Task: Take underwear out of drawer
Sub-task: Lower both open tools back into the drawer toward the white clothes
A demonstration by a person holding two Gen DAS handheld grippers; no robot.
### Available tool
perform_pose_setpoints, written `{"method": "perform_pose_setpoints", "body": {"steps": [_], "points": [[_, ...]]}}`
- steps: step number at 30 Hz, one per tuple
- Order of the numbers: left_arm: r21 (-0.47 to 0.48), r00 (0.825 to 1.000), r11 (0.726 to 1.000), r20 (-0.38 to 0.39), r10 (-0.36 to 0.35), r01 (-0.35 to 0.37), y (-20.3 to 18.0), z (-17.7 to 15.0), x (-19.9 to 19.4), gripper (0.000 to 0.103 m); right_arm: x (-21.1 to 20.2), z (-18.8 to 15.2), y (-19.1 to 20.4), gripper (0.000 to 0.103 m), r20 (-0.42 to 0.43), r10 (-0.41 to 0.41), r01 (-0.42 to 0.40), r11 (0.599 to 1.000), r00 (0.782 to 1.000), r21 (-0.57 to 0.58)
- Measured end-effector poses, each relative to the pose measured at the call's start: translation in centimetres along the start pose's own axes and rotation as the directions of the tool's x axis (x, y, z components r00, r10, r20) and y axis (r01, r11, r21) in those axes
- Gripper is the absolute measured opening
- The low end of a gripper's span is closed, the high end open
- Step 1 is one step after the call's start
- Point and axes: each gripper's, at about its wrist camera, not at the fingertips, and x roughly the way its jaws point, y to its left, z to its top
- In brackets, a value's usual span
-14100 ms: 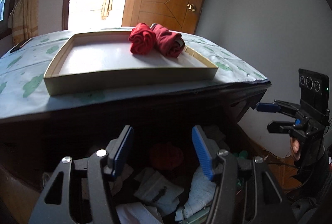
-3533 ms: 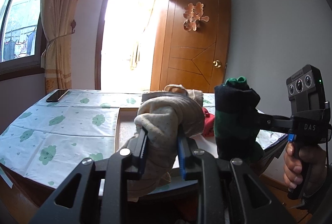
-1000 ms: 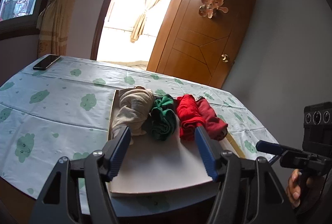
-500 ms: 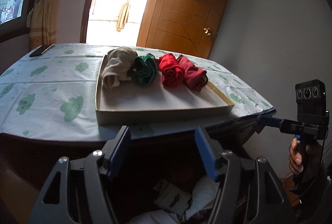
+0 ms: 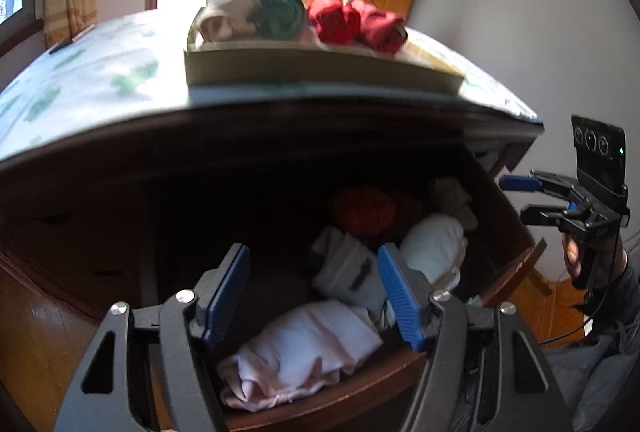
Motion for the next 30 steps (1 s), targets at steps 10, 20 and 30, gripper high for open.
{"method": "perform_pose_setpoints", "body": {"steps": [10,20,30], "points": [[0.064,0.990,0.998,-0.143,0.009,0.000,-1.1,-2.2,2.7,0.067,3.0,-0.1,1.7,0.077,-0.144,-0.056,0.031,0.985,0.988,-0.170],[0.013,0.979,1.000,-0.204,0.005,-0.002,0.8,-1.5,3.5,0.071,5.4,1.2,2.1,0.077,-0.249,-0.091,0.030,0.971,0.964,-0.237],[0.059,0.957,0.998,-0.289,0.014,0.004,0.7,-1.0,4.9,0.072,8.2,1.2,2.8,0.077,-0.367,-0.097,-0.012,0.959,0.925,-0.284]]}}
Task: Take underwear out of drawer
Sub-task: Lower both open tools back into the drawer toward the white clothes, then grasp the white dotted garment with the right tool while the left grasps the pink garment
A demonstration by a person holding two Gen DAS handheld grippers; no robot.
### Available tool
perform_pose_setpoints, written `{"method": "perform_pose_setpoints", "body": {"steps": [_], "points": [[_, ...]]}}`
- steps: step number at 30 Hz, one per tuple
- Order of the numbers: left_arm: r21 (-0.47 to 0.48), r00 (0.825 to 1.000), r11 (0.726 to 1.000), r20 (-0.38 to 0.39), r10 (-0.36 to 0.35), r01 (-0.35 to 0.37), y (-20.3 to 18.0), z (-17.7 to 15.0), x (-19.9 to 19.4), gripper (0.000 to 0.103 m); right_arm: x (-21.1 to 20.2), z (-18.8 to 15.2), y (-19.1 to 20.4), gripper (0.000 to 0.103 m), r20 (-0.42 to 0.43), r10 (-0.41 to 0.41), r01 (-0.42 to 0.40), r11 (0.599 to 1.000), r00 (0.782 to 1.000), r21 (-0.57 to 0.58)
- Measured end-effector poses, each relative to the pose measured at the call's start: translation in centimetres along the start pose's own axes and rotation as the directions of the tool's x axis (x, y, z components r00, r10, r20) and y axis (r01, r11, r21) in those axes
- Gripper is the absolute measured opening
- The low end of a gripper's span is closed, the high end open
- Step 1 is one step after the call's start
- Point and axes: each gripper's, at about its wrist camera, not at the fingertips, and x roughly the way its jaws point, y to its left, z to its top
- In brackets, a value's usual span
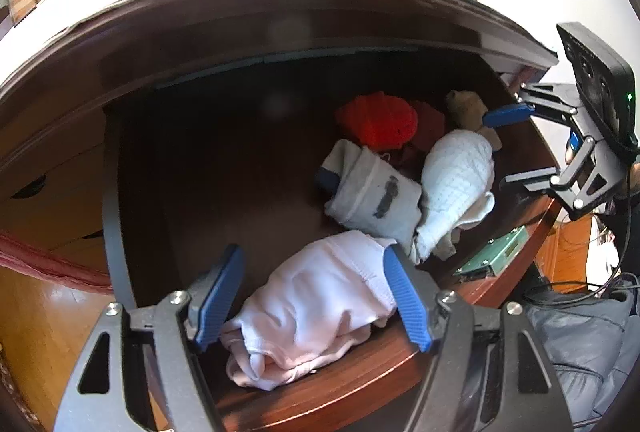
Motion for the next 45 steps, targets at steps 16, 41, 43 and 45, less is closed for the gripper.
{"method": "perform_pose_setpoints", "body": {"steps": [16,41,43,45], "points": [[0.060,0.992,0.998,-0.123,-0.001,0.009,-0.4,0.8,2.2,0.073,4.8,2.3,-0.3,0.077,-0.202,0.041,-0.052,0.998,0.979,-0.046],[0.205,0.893,0.975,-0.450,0.014,0.087,-2.4,4.8,9.6,0.084,7.0,2.6,-0.4,0.058,-0.218,0.100,-0.096,0.995,0.971,0.031],[0.217,0.891,0.973,-0.454,0.028,0.080,-2.5,5.4,10.2,0.087,6.9,2.6,-0.4,0.058,-0.218,0.100,-0.096,0.995,0.971,0.030],[0.232,0.886,0.970,-0.461,0.040,0.077,-2.8,5.8,10.8,0.090,6.5,2.4,-1.3,0.058,-0.218,0.104,-0.100,0.994,0.970,0.033]]}}
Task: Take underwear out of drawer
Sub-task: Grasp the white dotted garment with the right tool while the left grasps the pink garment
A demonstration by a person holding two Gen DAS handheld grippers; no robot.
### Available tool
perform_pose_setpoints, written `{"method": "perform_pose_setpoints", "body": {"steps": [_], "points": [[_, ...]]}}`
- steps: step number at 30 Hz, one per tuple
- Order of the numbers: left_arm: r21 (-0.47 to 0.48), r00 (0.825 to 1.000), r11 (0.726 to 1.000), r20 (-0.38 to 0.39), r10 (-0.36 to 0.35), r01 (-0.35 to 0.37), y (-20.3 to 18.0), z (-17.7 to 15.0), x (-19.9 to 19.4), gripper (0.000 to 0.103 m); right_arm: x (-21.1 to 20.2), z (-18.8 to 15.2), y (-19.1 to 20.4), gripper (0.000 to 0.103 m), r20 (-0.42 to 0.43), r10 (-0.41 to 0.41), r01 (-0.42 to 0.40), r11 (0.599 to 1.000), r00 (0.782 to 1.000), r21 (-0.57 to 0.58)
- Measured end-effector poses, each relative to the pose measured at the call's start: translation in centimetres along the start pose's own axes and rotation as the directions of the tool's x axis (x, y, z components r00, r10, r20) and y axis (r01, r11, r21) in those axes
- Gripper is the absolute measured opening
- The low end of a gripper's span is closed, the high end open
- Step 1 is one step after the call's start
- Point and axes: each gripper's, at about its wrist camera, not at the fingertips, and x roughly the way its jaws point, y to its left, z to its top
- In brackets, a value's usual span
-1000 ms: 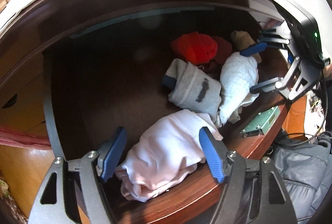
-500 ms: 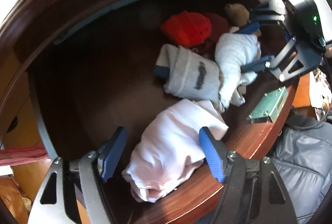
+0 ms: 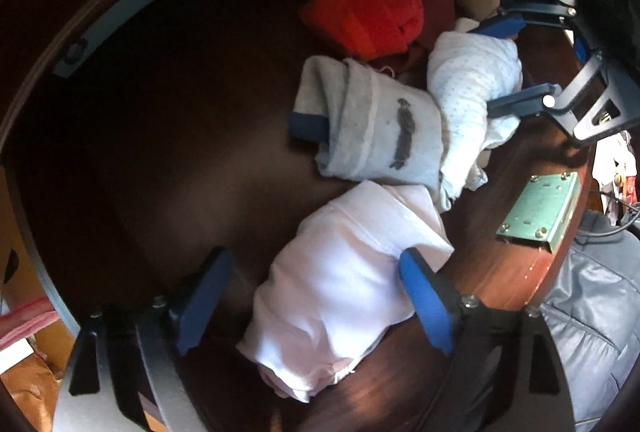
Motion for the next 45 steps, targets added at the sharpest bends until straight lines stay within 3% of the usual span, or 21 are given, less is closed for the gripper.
{"method": "perform_pose_setpoints", "body": {"steps": [8,14,22,33,36,40,45], "points": [[0.044,0.997,0.999,-0.064,0.032,-0.029,-0.5,3.4,1.6,0.091,-0.1,-0.2,-0.6,0.059,0.001,0.016,-0.016,1.000,1.000,0.011],[0.095,0.988,0.992,-0.122,0.096,-0.085,-0.2,4.8,3.8,0.091,-0.2,-0.4,-1.8,0.059,0.006,0.023,-0.023,1.000,1.000,0.016],[0.100,0.988,0.991,-0.122,0.098,-0.086,-0.2,6.6,5.4,0.092,-0.1,-0.3,-1.0,0.063,-0.015,-0.011,0.011,1.000,1.000,-0.019],[0.091,0.992,0.993,-0.096,0.078,-0.069,2.7,3.1,4.9,0.092,0.9,0.4,1.0,0.065,-0.076,-0.106,0.098,0.990,0.992,-0.101],[0.089,0.993,0.993,-0.087,0.084,-0.077,2.4,2.8,4.1,0.091,0.9,0.4,1.4,0.060,-0.067,-0.120,0.112,0.988,0.991,-0.108],[0.091,0.996,0.994,-0.053,0.070,-0.065,2.3,2.1,2.9,0.078,0.2,-0.2,3.1,0.048,-0.022,-0.134,0.130,0.984,0.991,-0.121],[0.080,0.999,0.996,-0.015,0.030,-0.029,2.5,1.3,2.3,0.058,-0.7,-0.6,3.3,0.042,0.022,-0.093,0.095,0.989,0.995,-0.117]]}}
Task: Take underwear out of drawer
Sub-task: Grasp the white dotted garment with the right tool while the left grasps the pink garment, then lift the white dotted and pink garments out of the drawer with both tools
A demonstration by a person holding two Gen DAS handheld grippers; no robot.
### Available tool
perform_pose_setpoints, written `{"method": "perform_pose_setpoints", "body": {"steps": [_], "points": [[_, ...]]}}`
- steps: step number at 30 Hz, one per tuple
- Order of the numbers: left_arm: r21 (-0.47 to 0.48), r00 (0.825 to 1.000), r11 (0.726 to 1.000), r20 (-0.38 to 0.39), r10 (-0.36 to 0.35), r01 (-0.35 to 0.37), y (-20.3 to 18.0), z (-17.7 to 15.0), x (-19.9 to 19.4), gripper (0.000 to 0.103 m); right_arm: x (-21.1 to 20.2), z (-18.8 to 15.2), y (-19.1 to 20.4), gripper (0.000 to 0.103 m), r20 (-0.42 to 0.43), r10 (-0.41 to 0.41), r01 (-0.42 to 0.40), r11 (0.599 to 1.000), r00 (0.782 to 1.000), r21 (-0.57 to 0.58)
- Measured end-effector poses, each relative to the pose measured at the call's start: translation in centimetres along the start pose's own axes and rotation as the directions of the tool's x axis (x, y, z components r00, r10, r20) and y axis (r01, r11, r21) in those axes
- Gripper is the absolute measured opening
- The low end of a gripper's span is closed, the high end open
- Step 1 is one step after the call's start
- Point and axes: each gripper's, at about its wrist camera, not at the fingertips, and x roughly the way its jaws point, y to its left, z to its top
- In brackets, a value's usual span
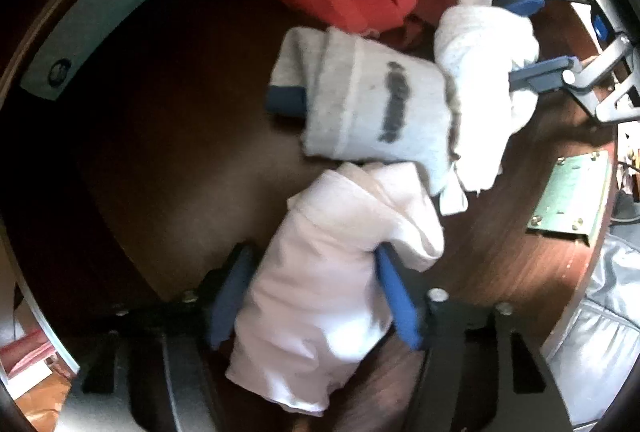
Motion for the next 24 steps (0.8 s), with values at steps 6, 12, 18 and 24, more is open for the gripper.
{"method": "perform_pose_setpoints", "body": {"steps": [6,12,18,24], "points": [[-0.017,0.998,1.000,0.049,-0.024,0.025,0.4,-0.8,-0.6,0.037,-0.3,0.2,0.5,0.040,-0.002,-0.006,0.006,1.000,1.000,-0.022],[-0.028,0.990,1.000,0.138,0.014,-0.010,-0.6,-2.4,-1.9,0.022,-1.7,-0.9,0.6,0.037,0.058,0.001,0.002,0.998,0.998,-0.062],[-0.056,0.970,0.994,0.222,0.100,-0.090,-1.1,-4.0,-3.2,0.021,-3.0,-1.7,0.0,0.037,0.123,0.025,-0.019,0.999,0.992,-0.049],[-0.075,0.947,0.986,0.275,0.164,-0.149,-1.8,-5.4,-3.9,0.020,-4.6,-3.4,-1.3,0.037,0.189,0.035,-0.030,0.999,0.981,-0.025]]}}
